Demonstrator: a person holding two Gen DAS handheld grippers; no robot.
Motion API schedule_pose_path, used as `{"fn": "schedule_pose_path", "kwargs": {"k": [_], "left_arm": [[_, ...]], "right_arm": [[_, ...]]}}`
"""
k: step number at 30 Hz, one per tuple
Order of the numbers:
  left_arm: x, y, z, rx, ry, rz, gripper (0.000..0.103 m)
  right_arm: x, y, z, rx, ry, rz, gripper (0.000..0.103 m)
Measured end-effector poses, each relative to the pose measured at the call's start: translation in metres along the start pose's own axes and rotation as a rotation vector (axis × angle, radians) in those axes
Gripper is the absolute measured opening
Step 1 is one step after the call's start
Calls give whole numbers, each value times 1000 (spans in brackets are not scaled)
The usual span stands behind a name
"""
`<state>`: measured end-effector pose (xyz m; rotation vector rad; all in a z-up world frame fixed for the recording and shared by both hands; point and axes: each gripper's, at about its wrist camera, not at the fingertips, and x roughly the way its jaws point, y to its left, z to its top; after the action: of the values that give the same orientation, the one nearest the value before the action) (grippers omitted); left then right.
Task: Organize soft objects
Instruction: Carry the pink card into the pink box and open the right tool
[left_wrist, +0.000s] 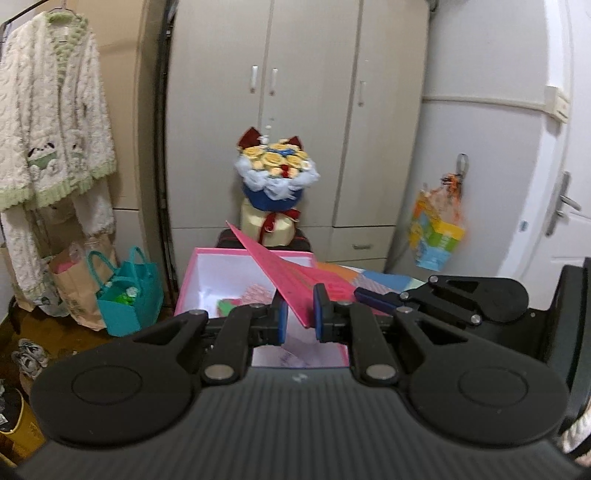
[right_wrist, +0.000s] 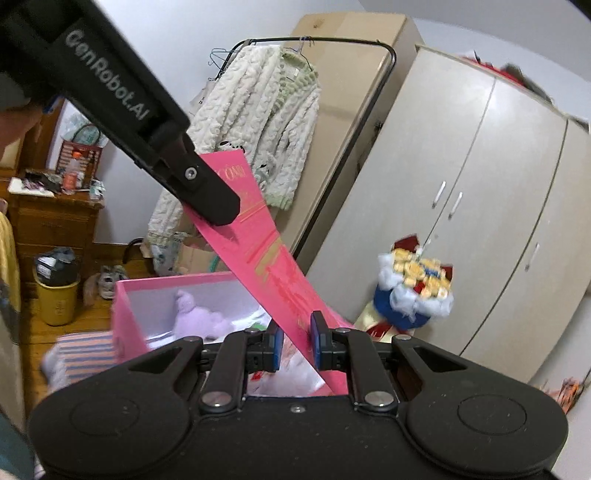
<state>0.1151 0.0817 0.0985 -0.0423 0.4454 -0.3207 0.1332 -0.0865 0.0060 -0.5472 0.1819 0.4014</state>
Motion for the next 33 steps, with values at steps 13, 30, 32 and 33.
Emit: {"fn": "schedule_pose_path", "kwargs": {"k": [13,30,32,33], "left_arm": [[93,46,-4,-82,50,78,12],[162,69,-28,-173,248,73,19],[165,71,-31,-205,289,51,23],[165,72,-33,-212,300,52,24]], "right_arm": [[99,5,-9,-89,112,97,17],[111,4,-17,-51,297,180,57],[109,-1,-17,22,354,170,62],[106,-4,-17,53,367,177,62]]}}
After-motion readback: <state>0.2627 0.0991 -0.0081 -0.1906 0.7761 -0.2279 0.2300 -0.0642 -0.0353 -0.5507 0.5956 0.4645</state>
